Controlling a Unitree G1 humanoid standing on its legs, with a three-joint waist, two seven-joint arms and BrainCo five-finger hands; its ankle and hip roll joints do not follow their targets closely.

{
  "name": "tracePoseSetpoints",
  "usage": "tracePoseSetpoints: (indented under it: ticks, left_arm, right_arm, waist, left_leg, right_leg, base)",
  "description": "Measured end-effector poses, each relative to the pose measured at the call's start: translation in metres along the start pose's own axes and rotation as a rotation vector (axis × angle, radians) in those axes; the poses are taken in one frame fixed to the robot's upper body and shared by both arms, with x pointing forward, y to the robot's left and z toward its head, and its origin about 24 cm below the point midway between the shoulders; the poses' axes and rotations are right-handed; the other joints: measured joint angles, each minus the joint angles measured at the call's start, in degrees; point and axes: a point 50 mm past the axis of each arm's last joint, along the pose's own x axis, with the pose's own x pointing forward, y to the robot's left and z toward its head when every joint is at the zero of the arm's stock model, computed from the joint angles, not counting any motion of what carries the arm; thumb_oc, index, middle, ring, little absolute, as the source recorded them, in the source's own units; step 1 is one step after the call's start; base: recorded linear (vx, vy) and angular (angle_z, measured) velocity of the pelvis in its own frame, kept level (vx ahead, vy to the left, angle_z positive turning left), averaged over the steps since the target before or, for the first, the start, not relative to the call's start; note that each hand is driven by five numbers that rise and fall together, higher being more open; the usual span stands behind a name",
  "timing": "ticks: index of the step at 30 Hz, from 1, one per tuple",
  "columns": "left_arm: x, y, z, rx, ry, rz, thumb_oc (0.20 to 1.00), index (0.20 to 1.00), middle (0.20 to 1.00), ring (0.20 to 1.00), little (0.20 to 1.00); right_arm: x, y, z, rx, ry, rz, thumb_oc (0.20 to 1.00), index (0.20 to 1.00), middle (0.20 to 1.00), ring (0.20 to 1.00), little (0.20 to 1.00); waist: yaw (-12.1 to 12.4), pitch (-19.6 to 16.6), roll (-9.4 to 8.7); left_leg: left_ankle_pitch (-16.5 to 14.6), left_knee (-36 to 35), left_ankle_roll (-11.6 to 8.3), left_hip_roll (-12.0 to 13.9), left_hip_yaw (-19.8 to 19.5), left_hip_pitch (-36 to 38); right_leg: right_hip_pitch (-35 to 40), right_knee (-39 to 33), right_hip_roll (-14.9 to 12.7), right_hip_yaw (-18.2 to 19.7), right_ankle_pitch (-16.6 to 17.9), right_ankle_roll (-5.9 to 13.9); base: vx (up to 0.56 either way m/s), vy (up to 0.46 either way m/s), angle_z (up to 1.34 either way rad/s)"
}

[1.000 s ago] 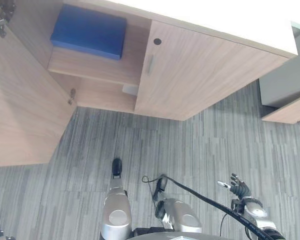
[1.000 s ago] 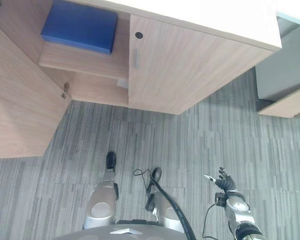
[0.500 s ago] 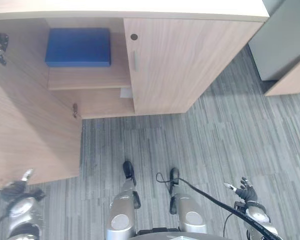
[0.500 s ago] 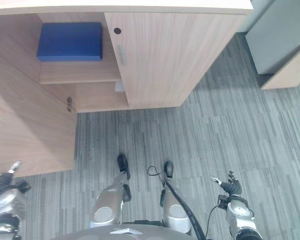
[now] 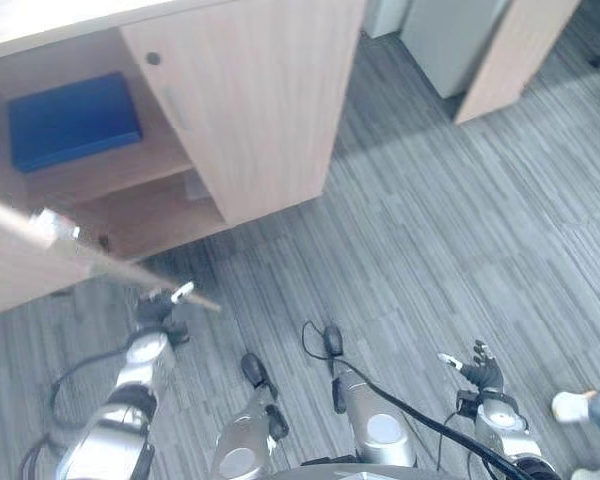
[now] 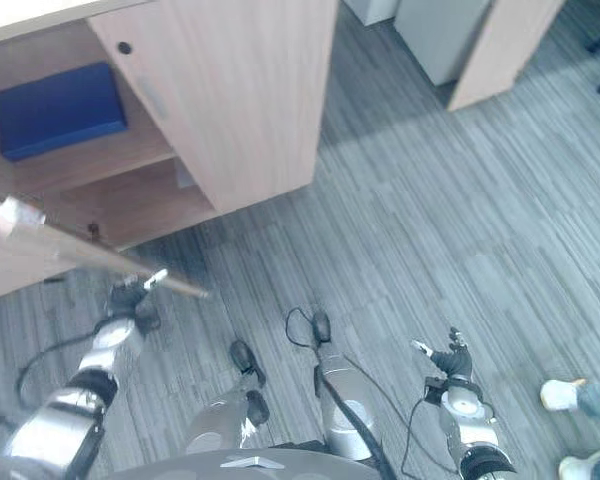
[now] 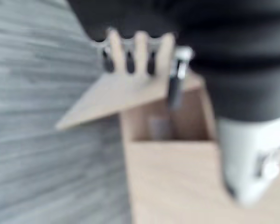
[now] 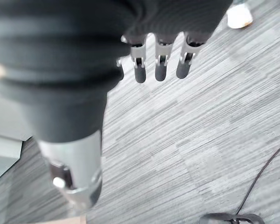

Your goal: Put the empty folder in the office cabinet

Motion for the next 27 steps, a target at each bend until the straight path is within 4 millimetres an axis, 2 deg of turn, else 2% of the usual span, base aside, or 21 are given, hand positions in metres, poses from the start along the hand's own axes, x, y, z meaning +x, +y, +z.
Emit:
tracePoseSetpoints:
  ticks: [1,2,3,4,5,6,7,8,9,10,11,13,17,21,24,27]
  left_arm:
    - [0.005,0.0,0.014,0.006,-0.037,0.002,1.0,1.0,1.0,1.0,1.0]
    - [0.009,-0.002,0.024,0.004,-0.064,0.004,1.0,1.0,1.0,1.0,1.0]
    - [0.016,-0.009,0.045,-0.011,-0.12,0.0,1.0,1.0,1.0,1.0,1.0]
    - [0.019,-0.014,0.057,0.0,-0.145,-0.011,1.0,1.0,1.0,1.0,1.0]
    - [0.025,-0.022,0.083,0.012,-0.212,-0.028,1.0,1.0,1.0,1.0,1.0]
    - [0.026,-0.022,0.093,0.013,-0.234,-0.022,1.0,1.0,1.0,1.0,1.0]
    - [0.029,-0.021,0.101,0.013,-0.245,-0.003,1.0,1.0,1.0,1.0,1.0]
    - [0.03,-0.02,0.106,0.008,-0.249,0.02,1.0,1.0,1.0,1.0,1.0]
    - [0.033,-0.025,0.124,0.001,-0.286,0.028,1.0,1.0,1.0,1.0,1.0]
    - [0.034,-0.025,0.134,0.001,-0.305,0.034,1.0,1.0,1.0,1.0,1.0]
    - [0.035,-0.016,0.149,0.004,-0.318,0.091,1.0,1.0,1.0,1.0,1.0]
    - [0.035,-0.007,0.15,0.006,-0.308,0.138,1.0,1.0,1.0,1.0,1.0]
    - [0.036,0.013,0.155,0.006,-0.273,0.259,1.0,1.0,1.0,1.0,1.0]
    - [0.035,0.018,0.156,0.007,-0.274,0.287,1.0,1.0,1.0,1.0,1.0]
    - [0.034,0.031,0.151,0.023,-0.234,0.31,1.0,1.0,1.0,1.0,1.0]
    - [0.033,0.034,0.142,0.031,-0.215,0.273,1.0,1.0,1.0,1.0,1.0]
  right_arm:
    - [0.002,0.0,0.004,-0.002,-0.011,-0.005,1.0,1.0,1.0,1.0,1.0]
    - [0.003,-0.005,0.009,-0.027,-0.028,-0.01,1.0,1.0,1.0,1.0,1.0]
    - [0.004,-0.012,0.011,-0.041,-0.033,-0.026,1.0,1.0,1.0,1.0,1.0]
    - [0.002,-0.012,0.007,-0.044,-0.018,-0.03,1.0,1.0,1.0,1.0,1.0]
    - [-0.004,-0.015,-0.006,-0.049,0.018,-0.039,1.0,1.0,1.0,1.0,1.0]
    - [-0.003,-0.016,-0.004,-0.051,0.013,-0.044,1.0,1.0,1.0,1.0,1.0]
    - [-0.002,-0.019,-0.001,-0.061,-0.007,-0.047,1.0,1.0,1.0,1.0,1.0]
    - [-0.001,-0.024,0.004,-0.087,-0.023,-0.052,1.0,1.0,1.0,1.0,1.0]
    - [-0.002,-0.026,0.003,-0.094,-0.021,-0.056,1.0,1.0,1.0,1.0,1.0]
    - [-0.004,-0.025,0.0,-0.103,-0.014,-0.05,1.0,1.0,1.0,1.0,1.0]
    - [-0.003,-0.025,0.002,-0.108,-0.021,-0.058,1.0,1.0,1.0,1.0,1.0]
    - [-0.001,-0.025,0.008,-0.105,-0.049,-0.061,1.0,1.0,1.0,1.0,1.0]
    - [0.001,-0.024,0.014,-0.103,-0.082,-0.065,1.0,1.0,1.0,1.0,1.0]
    - [0.001,-0.024,0.013,-0.103,-0.082,-0.065,1.0,1.0,1.0,1.0,1.0]
    - [0.002,-0.026,0.013,-0.108,-0.095,-0.069,1.0,1.0,1.0,1.0,1.0]
    - [0.001,-0.023,0.013,-0.12,-0.1,-0.057,1.0,1.0,1.0,1.0,1.0]
  waist:
    - [-0.76,0.12,-0.23]
    - [-1.1,0.27,1.45]
    - [-1.5,0.99,3.84]
    - [-2.23,0.94,3.83]
    - [-3.3,0.7,2.92]
    - [-3.89,0.61,2.59]
    - [-4.15,0.64,2.75]
    - [-4.47,0.58,4.97]
    - [-6.08,0.55,5.73]
    - [-6.55,0.49,5.12]
    - [-6.65,0.53,5.04]
    - [-7.06,0.53,5.08]
    - [-7.27,0.5,5.29]
    - [-7.02,0.48,5.35]
    - [-6.16,0.47,5.44]
    - [-5.55,0.47,5.44]
  left_leg:
    - [0.27,1.73,0.87,-0.32,-0.65,-0.9]
    - [-1.36,1.81,1.48,0.57,-2.16,-1.1]
    - [1.94,-0.39,1.39,2.5,-1.38,-0.49]
    - [2.05,-0.48,1.09,2.45,-1.32,-0.62]
    - [2.8,0.13,-0.88,1.68,-1.42,-0.73]
    - [2.82,2.4,-0.53,1.36,-1.45,-1.35]
    - [1.63,5.26,0.52,1.28,-1.47,-1.66]
    - [-1.08,4.04,1.2,2.96,-2.39,-0.65]
    - [1.54,1.36,0.92,3.43,-2.12,-0.11]
    - [2.14,0.35,0.09,2.87,-2.02,0.38]
    - [2.82,-0.61,-0.88,2.9,-1.89,0.79]
    - [2.83,-0.63,-0.84,3.22,-1.9,0.99]
    - [3.03,-0.63,-1.12,3.53,-1.91,1.65]
    - [3.36,-0.63,-0.97,3.09,-2.69,2.11]
    - [3.27,-0.62,-0.57,2.72,-3.4,1.83]
    - [3.36,-0.62,-0.42,2.65,-4.43,1.87]
  right_leg:
    - [0.34,-1.49,-0.02,0.69,0.12,0.66]
    - [0.4,-2.5,1.04,1.16,0.05,1.99]
    - [-0.67,-0.32,2.98,1.21,0.44,0.5]
    - [-0.69,1.39,2.87,1.3,-0.47,-0.38]
    - [-0.08,-0.86,1.89,0.55,0.11,0.04]
    - [-0.06,-1.98,1.62,0.84,0.16,0.16]
    - [0.21,-3.22,1.59,1.41,-0.01,1.03]
    - [-0.1,-3.41,3.22,1.47,-0.51,2.33]
    - [-0.4,-1.88,3.71,1.35,1.13,-0.19]
    - [0.13,-3.12,3.36,0.89,2.32,-0.59]
    - [-0.5,-4.05,3.66,0.63,3.41,-0.71]
    - [-0.34,-4.05,4.05,0.51,4.78,-1.9]
    - [0.16,-4.04,4.38,0.35,5.01,-2.29]
    - [0.76,-4.04,3.91,-0.38,5.53,-3.08]
    - [0.88,-4.02,3.37,-1.37,6.05,-3.27]
    - [1.44,-4.02,3.2,-1.79,6.06,-3.26]
  base:
    - [0.12,0.054,-0.45]
    - [0.12,0.055,-0.79]
    - [0.04,0.015,-0.59]
    - [0.03,0.019,-0.21]
    - [0.0,0.0,0.0]
    - [0.02,0.017,-0.21]
    - [0.01,0.017,-0.58]
    - [0.0,0.047,-0.41]
    - [-0.01,0.051,-0.1]
    - [-0.02,0.056,-0.03]
    - [-0.02,0.035,-0.17]
    - [-0.02,0.046,-0.29]
    - [0.0,0.026,-0.07]
    - [-0.02,0.026,0.16]
    - [-0.05,-0.006,0.13]
    - [-0.1,-0.073,0.15]
